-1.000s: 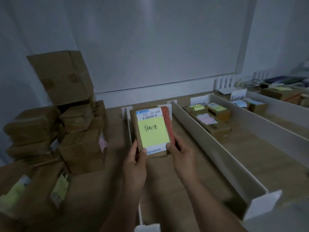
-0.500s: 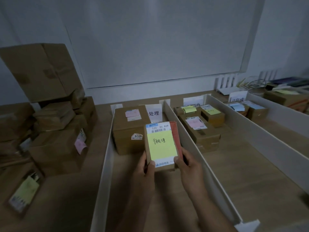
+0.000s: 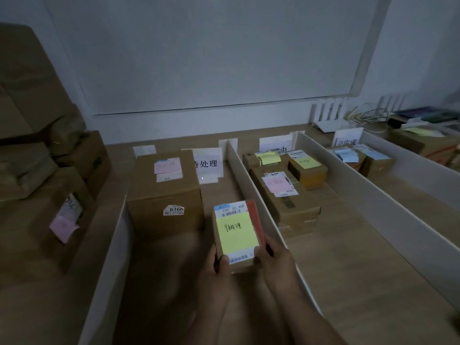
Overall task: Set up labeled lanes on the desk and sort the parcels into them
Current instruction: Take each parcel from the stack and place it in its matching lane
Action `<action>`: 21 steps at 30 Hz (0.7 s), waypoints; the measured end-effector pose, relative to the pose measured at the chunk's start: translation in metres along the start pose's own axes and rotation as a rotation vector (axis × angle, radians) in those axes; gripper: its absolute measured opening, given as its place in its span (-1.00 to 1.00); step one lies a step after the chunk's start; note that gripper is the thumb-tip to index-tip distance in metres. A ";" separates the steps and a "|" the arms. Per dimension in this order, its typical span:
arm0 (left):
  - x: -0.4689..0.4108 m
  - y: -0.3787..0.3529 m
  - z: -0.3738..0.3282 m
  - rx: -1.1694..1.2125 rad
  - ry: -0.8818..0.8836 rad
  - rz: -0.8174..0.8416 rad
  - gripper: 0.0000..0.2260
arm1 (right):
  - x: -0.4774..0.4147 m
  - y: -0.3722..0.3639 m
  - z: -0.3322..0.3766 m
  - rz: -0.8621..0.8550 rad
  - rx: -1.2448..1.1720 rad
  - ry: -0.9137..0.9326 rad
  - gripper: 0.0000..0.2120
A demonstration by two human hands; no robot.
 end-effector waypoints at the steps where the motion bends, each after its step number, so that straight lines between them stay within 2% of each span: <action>1: -0.008 -0.006 0.006 -0.010 0.023 0.001 -0.64 | -0.008 -0.008 -0.009 0.005 0.016 -0.020 -0.80; 5: -0.039 -0.028 0.029 -0.053 0.117 0.030 -0.63 | -0.043 -0.040 -0.053 0.024 0.053 -0.139 -0.77; 8: -0.060 -0.041 0.035 -0.085 0.140 0.055 -0.62 | -0.067 -0.056 -0.059 0.017 0.088 -0.180 -0.80; 13: -0.101 -0.057 0.029 -0.129 0.149 0.042 -0.58 | -0.121 -0.077 -0.047 -0.046 0.171 -0.162 -0.86; 21: -0.186 -0.090 0.014 -0.142 0.131 -0.031 -0.57 | -0.199 -0.122 -0.027 -0.066 0.261 -0.131 -0.81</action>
Point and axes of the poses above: each hand's wrist, its own x-axis away from the middle knuckle, its own y-axis out of the back of the hand, z = x × y, the point moved 10 cm from there along -x, towards the middle knuckle, and after that the axes turned 11 degrees about -z, right-handed, at the moved point
